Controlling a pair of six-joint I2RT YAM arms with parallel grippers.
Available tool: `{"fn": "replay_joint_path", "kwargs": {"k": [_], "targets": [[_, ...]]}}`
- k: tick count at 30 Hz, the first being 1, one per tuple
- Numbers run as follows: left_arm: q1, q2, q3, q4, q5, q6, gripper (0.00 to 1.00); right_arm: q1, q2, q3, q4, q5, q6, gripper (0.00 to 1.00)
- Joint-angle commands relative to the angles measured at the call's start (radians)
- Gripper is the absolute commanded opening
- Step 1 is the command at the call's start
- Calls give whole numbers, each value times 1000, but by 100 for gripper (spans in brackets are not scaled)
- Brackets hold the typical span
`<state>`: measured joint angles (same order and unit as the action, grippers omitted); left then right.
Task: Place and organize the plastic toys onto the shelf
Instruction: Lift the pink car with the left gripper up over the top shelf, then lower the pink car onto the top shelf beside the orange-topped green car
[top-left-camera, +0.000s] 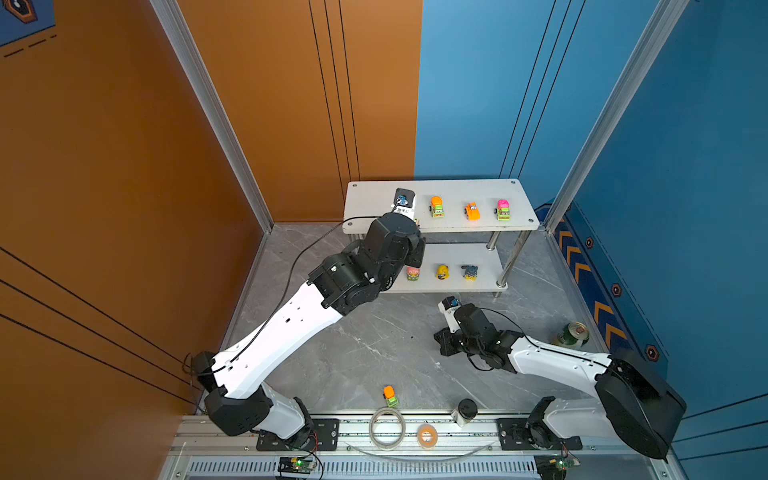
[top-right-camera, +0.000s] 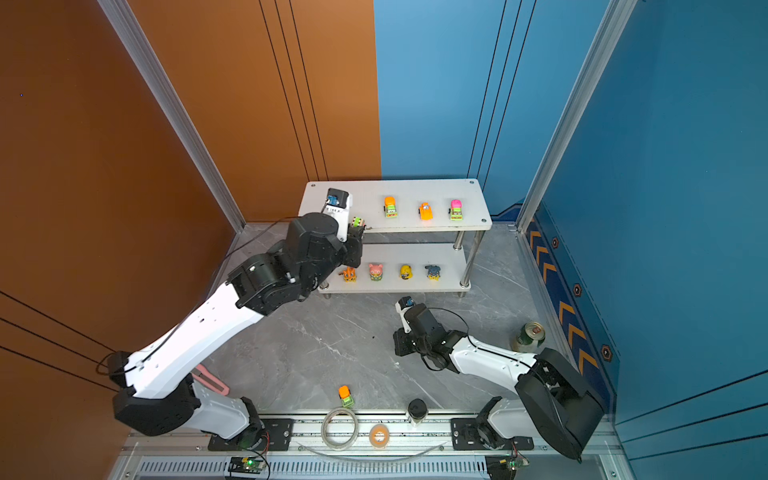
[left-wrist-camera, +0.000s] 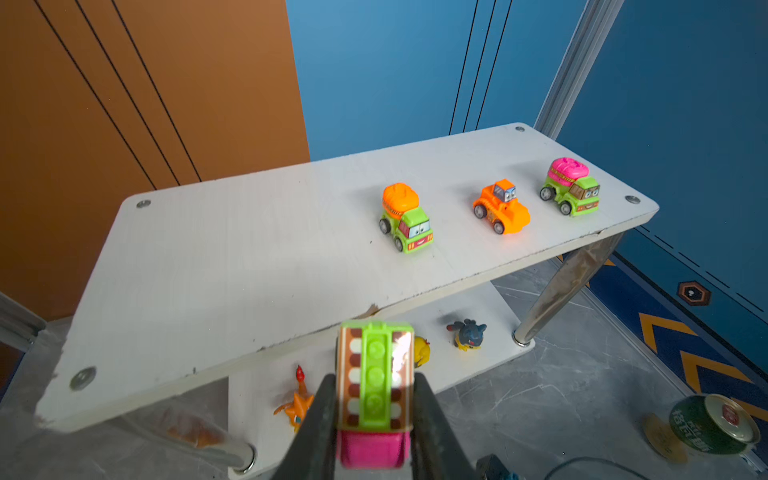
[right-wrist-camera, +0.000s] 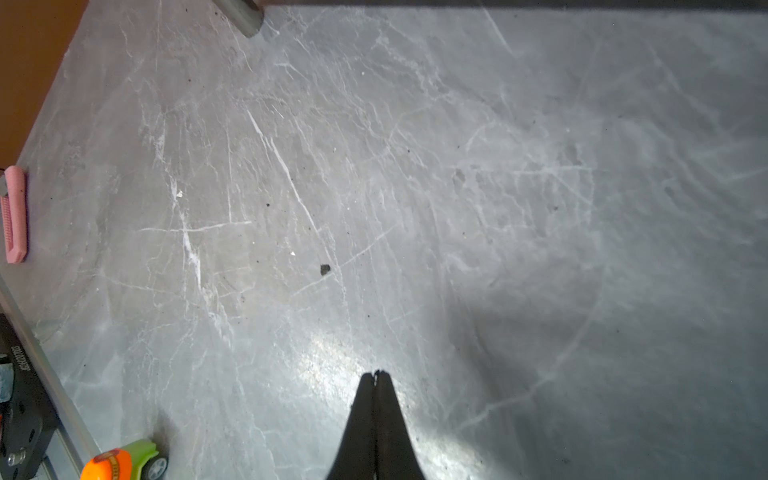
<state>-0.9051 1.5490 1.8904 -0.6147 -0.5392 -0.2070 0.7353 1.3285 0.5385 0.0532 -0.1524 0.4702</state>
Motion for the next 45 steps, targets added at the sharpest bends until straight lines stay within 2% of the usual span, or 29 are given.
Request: {"fn": "replay_joint_path", "kwargs": {"k": [1, 7, 18, 25, 39, 45], "targets": [[31, 85, 130, -66, -5, 89, 10, 12, 1, -20, 22, 19, 21, 0], [108, 217, 282, -123, 16, 74, 9, 22, -4, -37, 35, 33, 28, 0], [222, 306, 330, -134, 148, -47, 8, 24, 1, -47, 37, 42, 30, 0], [223, 325, 346, -158, 157, -74, 7, 24, 26, -51, 62, 33, 39, 0], [212, 310, 362, -222, 60, -122, 3, 43, 59, -60, 103, 16, 53, 0], [209, 311, 380, -240, 58, -150, 3, 46, 58, -66, 102, 14, 50, 0]]}}
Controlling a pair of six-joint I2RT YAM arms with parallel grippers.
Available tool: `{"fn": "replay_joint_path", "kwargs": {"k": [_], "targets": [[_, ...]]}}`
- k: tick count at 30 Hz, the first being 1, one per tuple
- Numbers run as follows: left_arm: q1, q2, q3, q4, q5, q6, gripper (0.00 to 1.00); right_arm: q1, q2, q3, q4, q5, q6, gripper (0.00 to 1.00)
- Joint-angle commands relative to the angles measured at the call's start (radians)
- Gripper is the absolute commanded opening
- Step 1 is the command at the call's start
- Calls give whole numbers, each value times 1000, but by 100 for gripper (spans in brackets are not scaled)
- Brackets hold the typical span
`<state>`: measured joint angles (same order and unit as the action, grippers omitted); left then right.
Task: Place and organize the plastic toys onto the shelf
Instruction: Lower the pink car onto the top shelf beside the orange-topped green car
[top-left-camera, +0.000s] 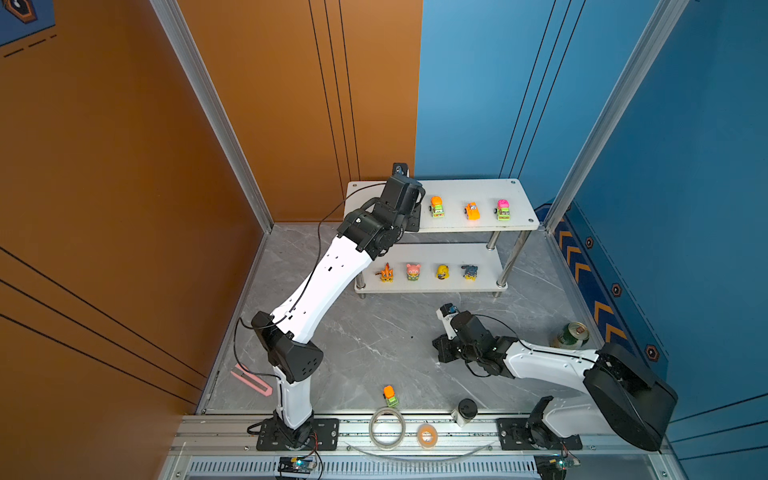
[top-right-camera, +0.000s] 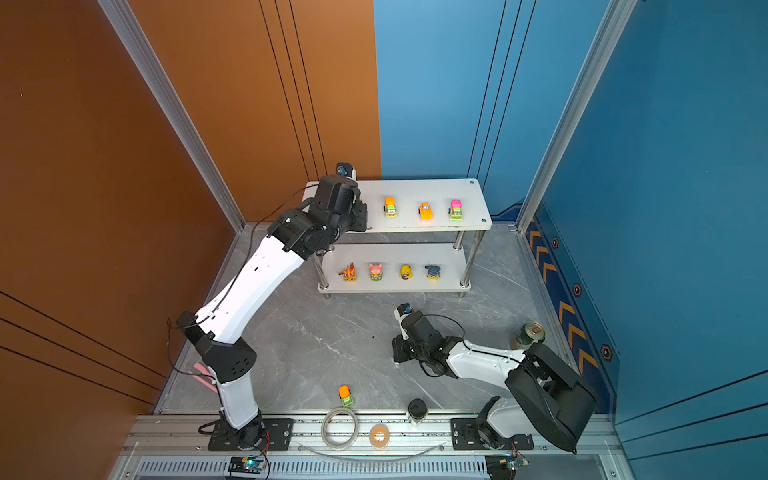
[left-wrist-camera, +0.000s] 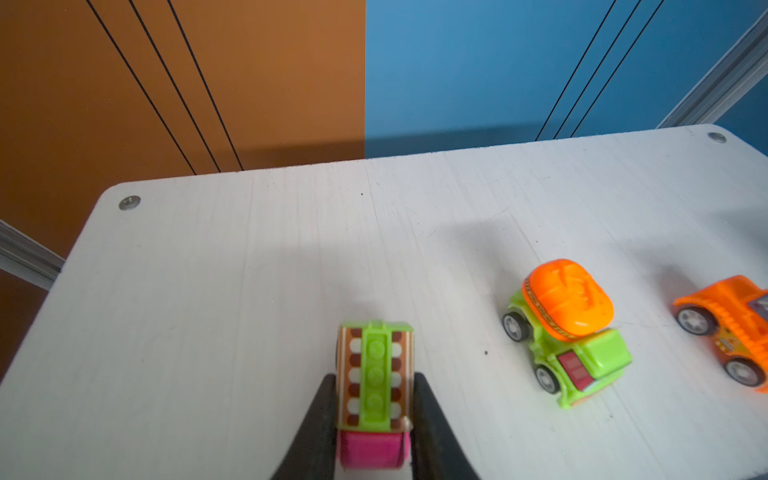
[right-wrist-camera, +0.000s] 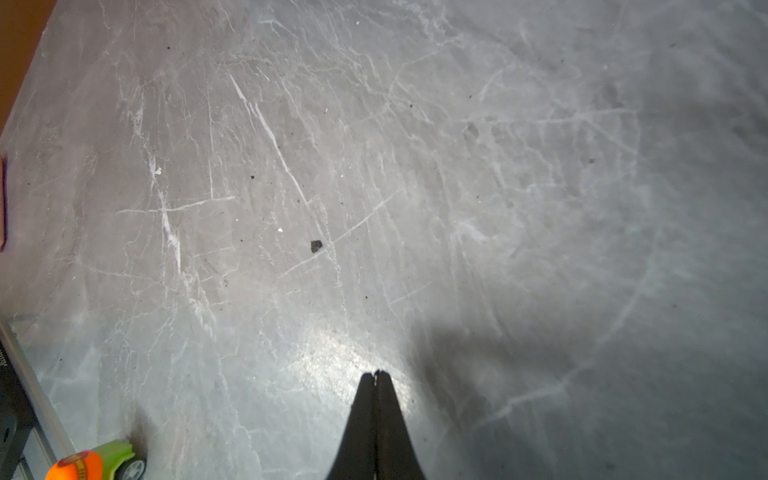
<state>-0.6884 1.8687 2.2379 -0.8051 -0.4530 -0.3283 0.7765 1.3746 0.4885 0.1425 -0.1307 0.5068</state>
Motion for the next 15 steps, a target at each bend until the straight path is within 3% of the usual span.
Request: {"fn": "replay_joint_path", "kwargs": {"k": [1, 10, 15], "targets": [[-9, -9, 33, -51, -28, -32, 3, 4, 13, -18, 12, -9, 12, 0], [-5, 15, 50, -51, -44, -50, 9, 4, 9, -27, 9, -7, 4, 0], [-2, 33, 57, -52, -32, -61, 19, 4, 6, -32, 8, -2, 1, 0]]}}
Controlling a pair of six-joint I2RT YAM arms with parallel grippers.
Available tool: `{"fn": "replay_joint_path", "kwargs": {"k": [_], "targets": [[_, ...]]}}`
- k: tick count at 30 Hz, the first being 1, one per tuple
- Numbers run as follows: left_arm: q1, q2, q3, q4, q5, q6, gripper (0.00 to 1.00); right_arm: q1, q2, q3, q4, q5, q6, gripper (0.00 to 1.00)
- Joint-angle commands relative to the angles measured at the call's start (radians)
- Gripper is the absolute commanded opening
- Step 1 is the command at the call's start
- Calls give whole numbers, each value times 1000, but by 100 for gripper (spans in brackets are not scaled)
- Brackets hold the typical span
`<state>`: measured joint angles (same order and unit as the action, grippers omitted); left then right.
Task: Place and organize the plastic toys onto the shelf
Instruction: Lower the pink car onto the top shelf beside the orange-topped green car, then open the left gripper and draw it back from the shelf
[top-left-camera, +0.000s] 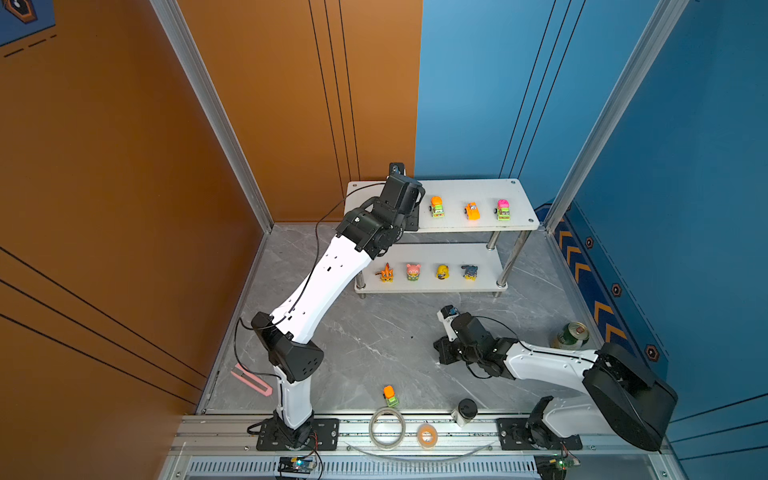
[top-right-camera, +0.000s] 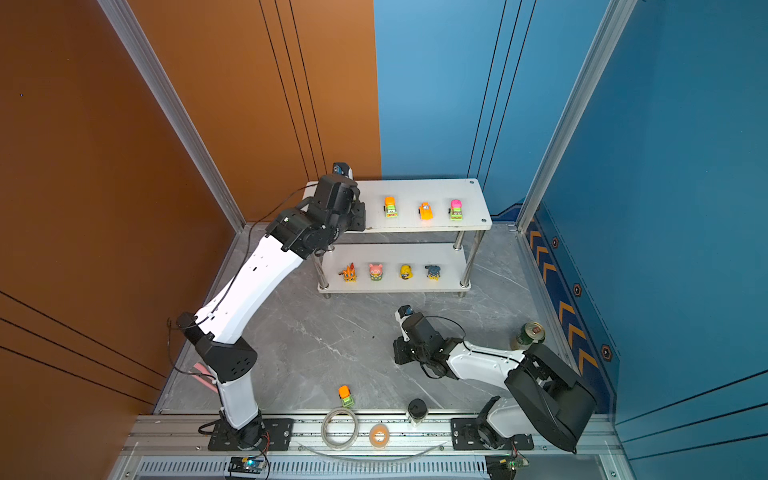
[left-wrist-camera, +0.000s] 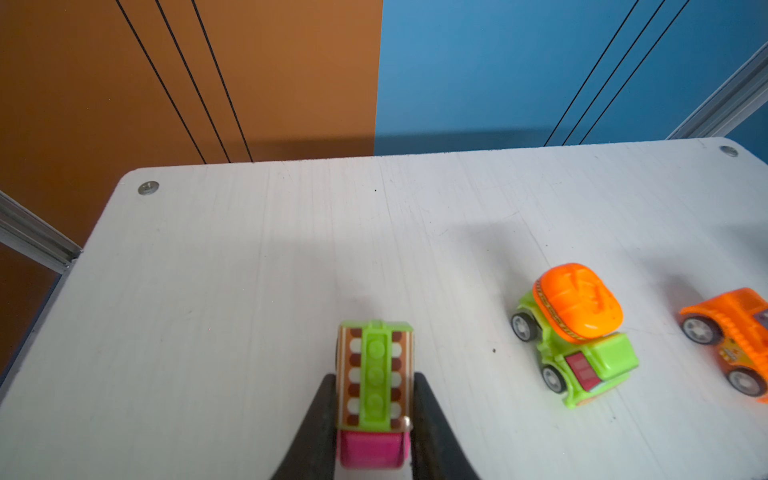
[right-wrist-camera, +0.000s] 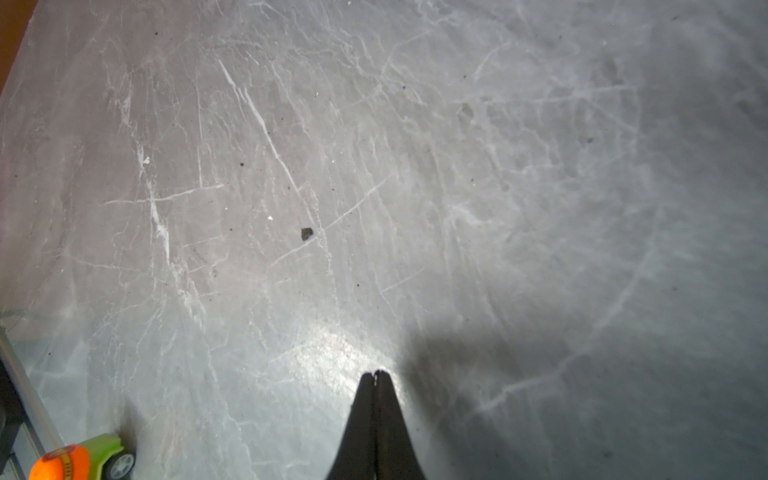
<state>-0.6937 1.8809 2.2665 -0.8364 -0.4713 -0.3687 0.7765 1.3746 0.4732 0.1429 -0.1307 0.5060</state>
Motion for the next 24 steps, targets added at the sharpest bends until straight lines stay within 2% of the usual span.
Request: {"fn": "replay_joint_path", "kwargs": {"k": [1, 7, 17, 24], "targets": [[4, 23, 27, -21, -17, -22, 22, 4, 7, -17, 7, -1, 2, 0], [4, 23, 22, -19, -34, -22, 31, 1, 4, -17, 3, 1, -4, 0], [-12, 13, 70, -18, -42, -21, 57, 0, -1, -23, -2, 4, -4, 0], [-81, -55, 134, -17, -107, 42, 57, 1, -30, -20, -29, 11, -3, 0]]}}
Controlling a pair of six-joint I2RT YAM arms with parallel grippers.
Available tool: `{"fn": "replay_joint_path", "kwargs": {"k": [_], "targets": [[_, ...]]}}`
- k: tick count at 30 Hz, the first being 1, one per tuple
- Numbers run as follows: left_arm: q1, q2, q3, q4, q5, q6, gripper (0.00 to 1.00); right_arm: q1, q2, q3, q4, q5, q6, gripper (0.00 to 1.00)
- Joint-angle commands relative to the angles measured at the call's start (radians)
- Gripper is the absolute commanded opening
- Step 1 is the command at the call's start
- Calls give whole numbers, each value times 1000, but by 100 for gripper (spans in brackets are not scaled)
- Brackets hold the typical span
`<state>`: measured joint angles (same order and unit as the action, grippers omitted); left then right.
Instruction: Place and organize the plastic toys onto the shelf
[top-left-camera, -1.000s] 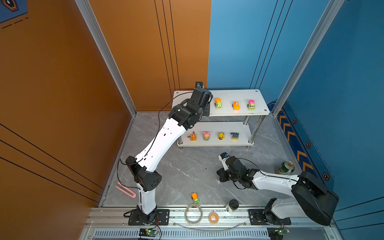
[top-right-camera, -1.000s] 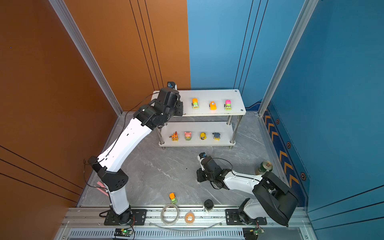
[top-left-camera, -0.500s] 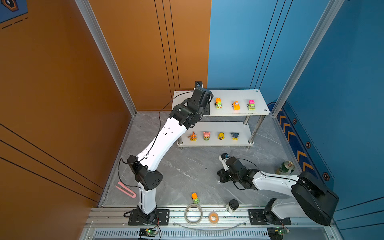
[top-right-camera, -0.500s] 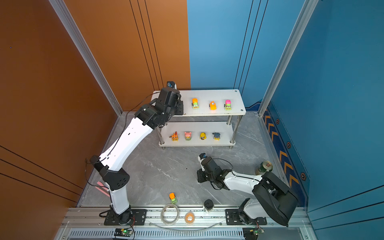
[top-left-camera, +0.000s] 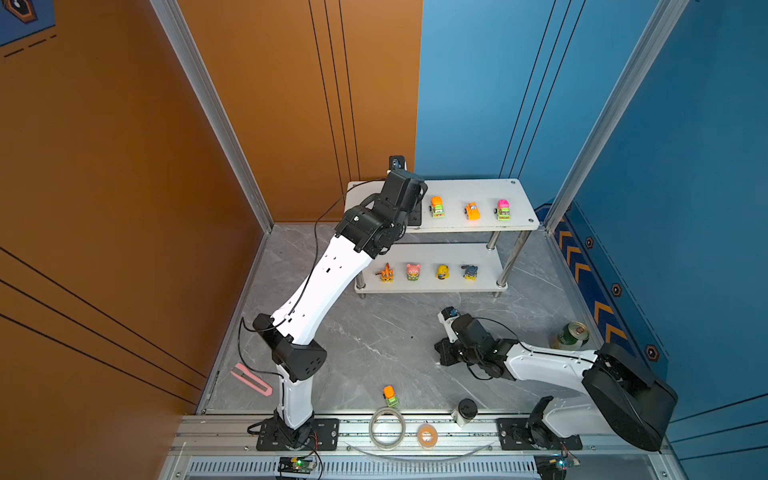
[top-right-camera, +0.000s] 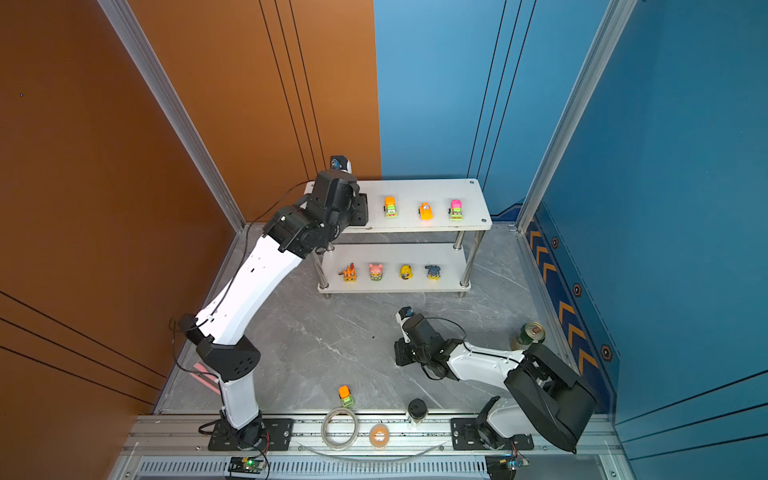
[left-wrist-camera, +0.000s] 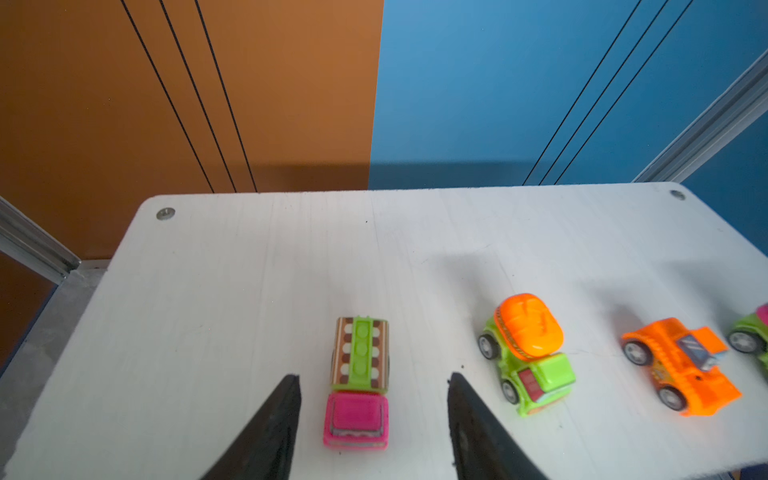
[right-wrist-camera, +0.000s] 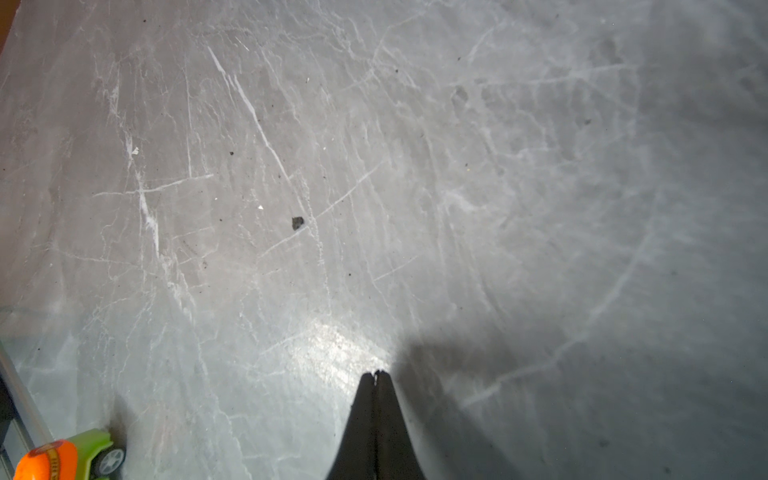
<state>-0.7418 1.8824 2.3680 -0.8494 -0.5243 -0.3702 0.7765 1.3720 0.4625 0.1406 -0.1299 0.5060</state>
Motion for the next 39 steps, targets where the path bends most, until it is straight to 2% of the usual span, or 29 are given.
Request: {"fn": "replay_joint_path", "kwargs": {"k": [1, 4, 6, 10, 13, 15, 18, 20, 22, 26, 28, 33, 39], "targets": [[-45, -84, 24, -3, -65, 53, 55, 3, -38, -6, -36, 12, -3, 0], [-90, -198, -78, 30, -100, 89, 41, 6, -74, 6, -74, 27, -12, 0], [-123, -313, -235, 78, -128, 106, 34, 7, -104, 19, -111, 41, -22, 0], [-194, -555, -602, 126, -160, 70, 29, 13, -176, 50, -196, 90, -51, 0], [-252, -688, -845, 69, -169, -30, 26, 29, -219, 87, -268, 88, -84, 1], [-288, -750, -977, 5, -160, -123, 25, 91, -230, 123, -326, 98, -140, 1], [-315, -830, -1196, -41, -99, -270, 23, 245, -205, 180, -427, 191, -215, 2], [-320, -883, -1320, -41, -69, -354, 23, 324, -165, 212, -469, 229, -212, 6], [-317, -934, -1441, -38, -71, -428, 24, 393, -119, 236, -478, 232, -182, 15], [-289, -1016, -1548, -37, -75, -485, 28, 506, -4, 316, -459, 245, -158, 43], [-264, -1052, -1574, -39, -73, -486, 33, 538, 69, 364, -452, 243, -155, 49], [-200, -1132, -1623, -38, -49, -487, 35, 570, 224, 459, -415, 224, -136, 50], [-137, -1187, -1668, -35, -7, -482, 35, 565, 291, 502, -381, 196, -124, 52]]}}
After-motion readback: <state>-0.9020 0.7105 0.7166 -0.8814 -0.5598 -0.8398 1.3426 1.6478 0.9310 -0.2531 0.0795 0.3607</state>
